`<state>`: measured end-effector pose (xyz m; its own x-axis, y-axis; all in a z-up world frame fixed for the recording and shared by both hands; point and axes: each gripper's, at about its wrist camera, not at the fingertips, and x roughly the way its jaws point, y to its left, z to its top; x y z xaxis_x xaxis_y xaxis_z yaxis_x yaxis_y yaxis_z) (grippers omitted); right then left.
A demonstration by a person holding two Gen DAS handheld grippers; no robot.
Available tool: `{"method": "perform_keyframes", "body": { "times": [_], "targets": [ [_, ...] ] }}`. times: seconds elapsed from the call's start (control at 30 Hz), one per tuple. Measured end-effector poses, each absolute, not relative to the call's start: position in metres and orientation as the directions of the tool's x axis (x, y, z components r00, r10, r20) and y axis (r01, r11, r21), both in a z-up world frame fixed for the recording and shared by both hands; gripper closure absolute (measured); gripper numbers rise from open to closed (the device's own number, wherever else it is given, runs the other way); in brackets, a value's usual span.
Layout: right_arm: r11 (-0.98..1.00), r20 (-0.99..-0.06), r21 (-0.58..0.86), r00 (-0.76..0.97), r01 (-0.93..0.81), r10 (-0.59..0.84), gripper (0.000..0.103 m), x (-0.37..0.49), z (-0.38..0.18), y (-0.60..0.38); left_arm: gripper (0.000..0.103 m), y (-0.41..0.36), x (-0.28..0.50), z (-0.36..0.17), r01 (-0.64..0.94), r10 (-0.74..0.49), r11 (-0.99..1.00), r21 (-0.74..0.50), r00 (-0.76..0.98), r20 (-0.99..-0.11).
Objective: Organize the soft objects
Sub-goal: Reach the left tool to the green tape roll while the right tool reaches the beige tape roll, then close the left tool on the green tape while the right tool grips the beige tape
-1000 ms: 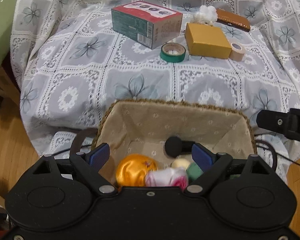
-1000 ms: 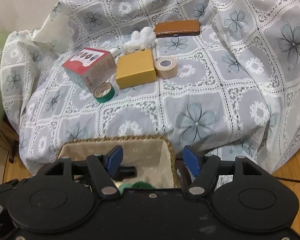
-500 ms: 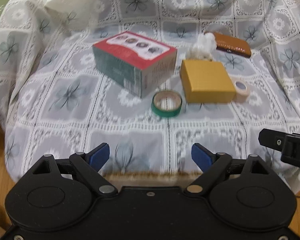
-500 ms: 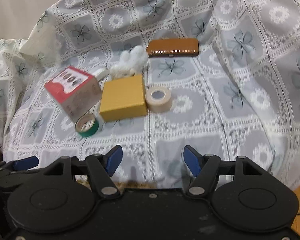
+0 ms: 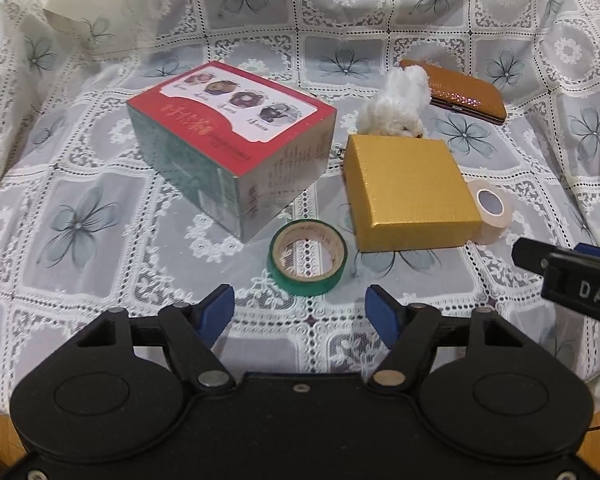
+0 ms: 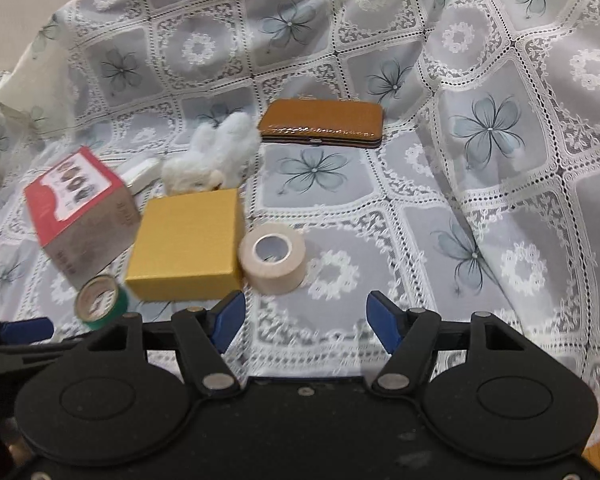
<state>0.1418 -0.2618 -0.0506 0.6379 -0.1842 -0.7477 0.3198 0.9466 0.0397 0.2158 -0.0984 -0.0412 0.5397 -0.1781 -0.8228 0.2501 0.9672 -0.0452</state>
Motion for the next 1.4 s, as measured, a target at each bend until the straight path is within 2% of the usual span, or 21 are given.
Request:
{"method": "perform_keyframes", "body": {
  "times": [0.27, 0.67, 0.93, 1.33, 1.4],
  "targets": [
    [0.948, -0.751, 0.033, 0.634, 0.317, -0.186, 0.036, 0.162, -0.058, -0.268, 0.037, -0.104, 0.228, -0.051, 0.250, -0.185, 0.966, -0.059, 0.517, -0.836],
    [0.961, -0.777, 0.009, 0.606, 0.277, -0.167, 0.036, 0.181, -0.075, -0.262, 0.031, -0.108, 0.238, -0.058, 0.238, -0.179, 0.969, -0.066, 0.496, -0.849],
    [0.941, -0.771, 0.015, 0.603, 0.338, -0.205, 0.037, 0.193, -0.078, -0.276, 0.030, -0.109, 0.238, -0.059, 0.237, -0.176, 0.970, -0.062, 0.498, -0.849],
    [0.955, -0.732, 0.005, 0.652, 0.296, -0.199, 0.037, 0.217, -0.078, -0.275, 0.030, -0.110, 0.238, -0.059, 0.238, -0.176, 0.969, -0.062, 0.497, -0.850],
    [0.957, -0.728, 0.010, 0.659, 0.289, -0.191, 0.040, 0.220, -0.078, -0.276, 0.031, -0.109, 0.238, -0.059, 0.238, -0.178, 0.969, -0.064, 0.495, -0.850]
  ]
}}
